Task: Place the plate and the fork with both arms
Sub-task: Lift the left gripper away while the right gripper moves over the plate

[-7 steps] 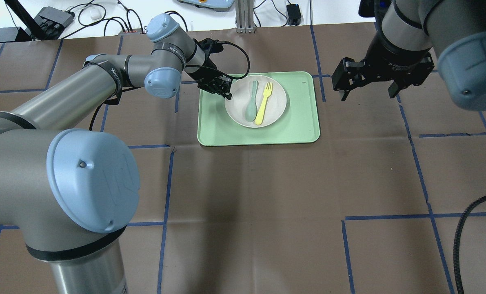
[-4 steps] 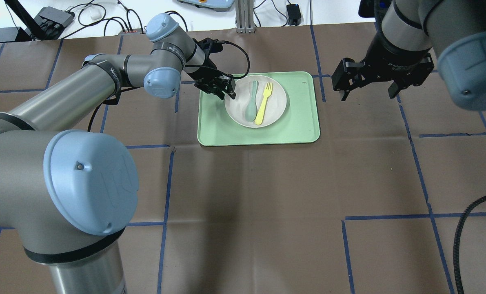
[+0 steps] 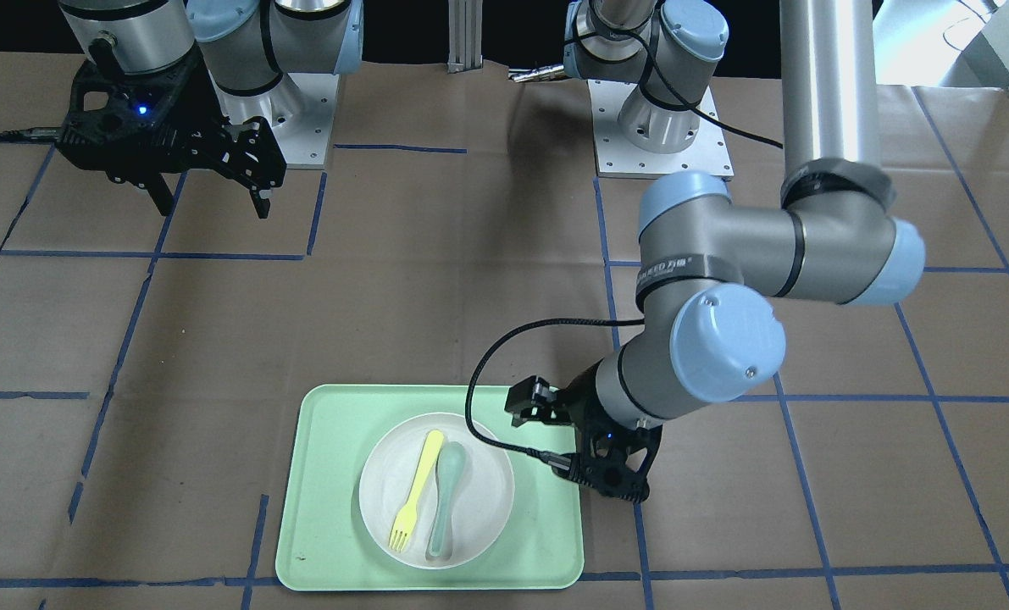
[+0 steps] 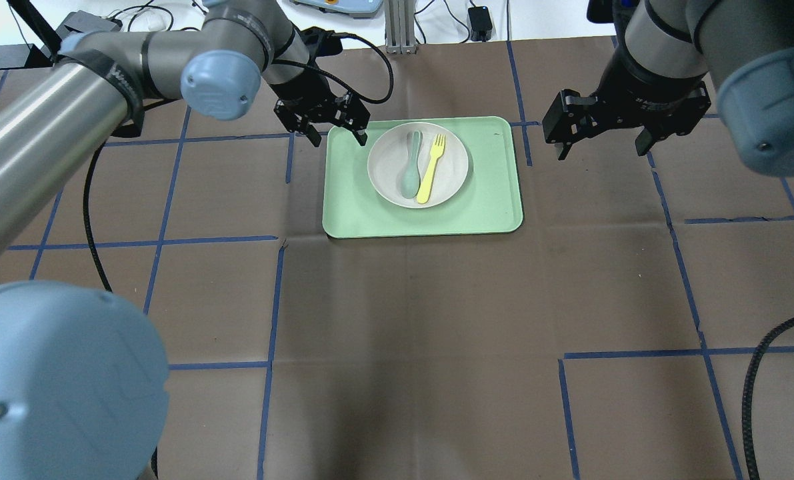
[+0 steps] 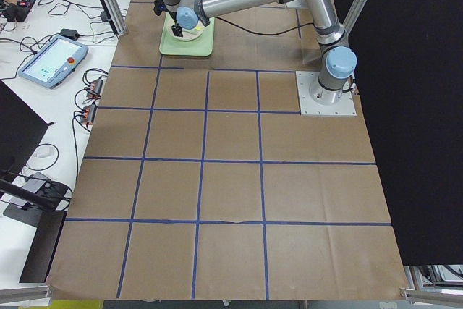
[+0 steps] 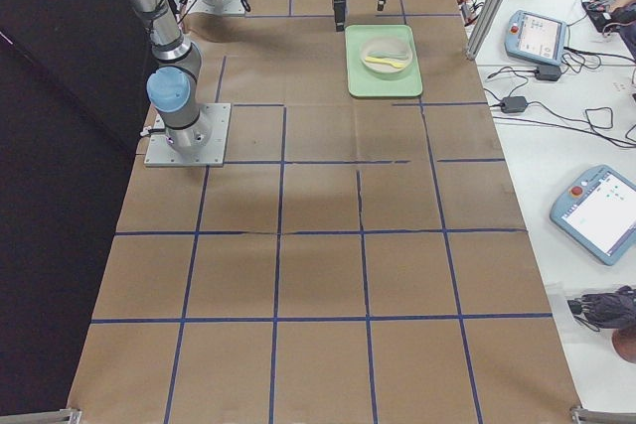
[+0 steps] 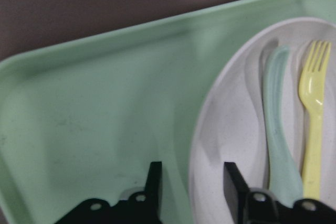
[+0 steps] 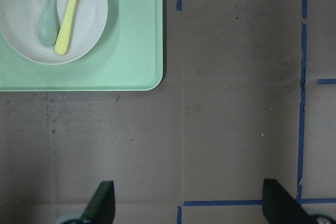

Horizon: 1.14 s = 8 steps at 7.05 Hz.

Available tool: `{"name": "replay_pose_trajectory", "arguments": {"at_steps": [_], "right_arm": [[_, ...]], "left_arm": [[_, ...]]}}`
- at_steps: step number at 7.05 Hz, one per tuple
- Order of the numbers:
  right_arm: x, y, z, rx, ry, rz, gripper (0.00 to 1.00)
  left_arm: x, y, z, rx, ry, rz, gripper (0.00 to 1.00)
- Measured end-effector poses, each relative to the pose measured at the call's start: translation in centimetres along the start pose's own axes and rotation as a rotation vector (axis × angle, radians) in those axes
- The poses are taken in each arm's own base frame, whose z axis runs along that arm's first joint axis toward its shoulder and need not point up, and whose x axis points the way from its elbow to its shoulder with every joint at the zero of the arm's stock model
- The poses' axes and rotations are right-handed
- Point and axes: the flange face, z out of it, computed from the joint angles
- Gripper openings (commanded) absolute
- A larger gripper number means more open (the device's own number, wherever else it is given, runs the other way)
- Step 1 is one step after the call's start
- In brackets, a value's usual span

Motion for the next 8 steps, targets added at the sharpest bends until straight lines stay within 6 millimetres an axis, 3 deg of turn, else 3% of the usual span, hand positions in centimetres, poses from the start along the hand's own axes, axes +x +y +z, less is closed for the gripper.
{"name": "replay_pose_trajectory", "arguments": {"at_steps": [1, 3, 5, 6, 8], "right_arm": [[0.0, -0.1, -0.2, 0.002, 0.001, -0.003, 1.00], [-0.1, -0.5, -0.7, 0.005, 0.000, -0.006, 1.00], [-0.9, -2.8, -0.5, 0.003, -0.003, -0.010, 1.00], [-2.2, -4.6, -0.1, -0.002, -0.005, -0.015, 1.00], [-7.4, -8.5, 2.1, -0.018, -0.001, -0.023, 1.00]], "left_arm": [[1.0, 3.8, -4.3, -0.057, -0.046, -0.035, 0.99], [3.9, 14.0, -11.8, -0.142, -0.104, -0.087, 0.99], [5.1, 22.6, -14.5, -0.139, -0.151, -0.144, 0.99], [4.5, 24.9, -15.0, -0.134, -0.201, -0.159, 0.99], [3.7, 25.4, -15.6, -0.100, -0.242, -0.168, 0.99]]}}
